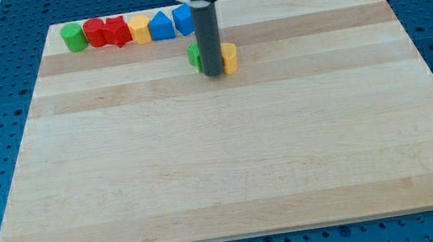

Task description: Move the green star on the right side of the blue cube

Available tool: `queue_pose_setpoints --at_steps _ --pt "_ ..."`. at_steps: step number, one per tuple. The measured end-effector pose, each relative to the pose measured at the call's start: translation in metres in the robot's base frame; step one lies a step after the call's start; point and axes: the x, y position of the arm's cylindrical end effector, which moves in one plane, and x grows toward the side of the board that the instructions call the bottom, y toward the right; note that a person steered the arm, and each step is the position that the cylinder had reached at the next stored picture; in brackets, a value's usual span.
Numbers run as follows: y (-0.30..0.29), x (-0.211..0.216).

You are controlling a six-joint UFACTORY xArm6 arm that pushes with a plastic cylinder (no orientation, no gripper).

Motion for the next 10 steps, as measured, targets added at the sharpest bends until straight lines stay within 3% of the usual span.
queue_pose_setpoints --at_steps 3,5,6,10 --pt "-0.055 0.021" --pt "-0.016 -0.032" --pt "0.008 -0.033" --pt "0.016 -0.066"
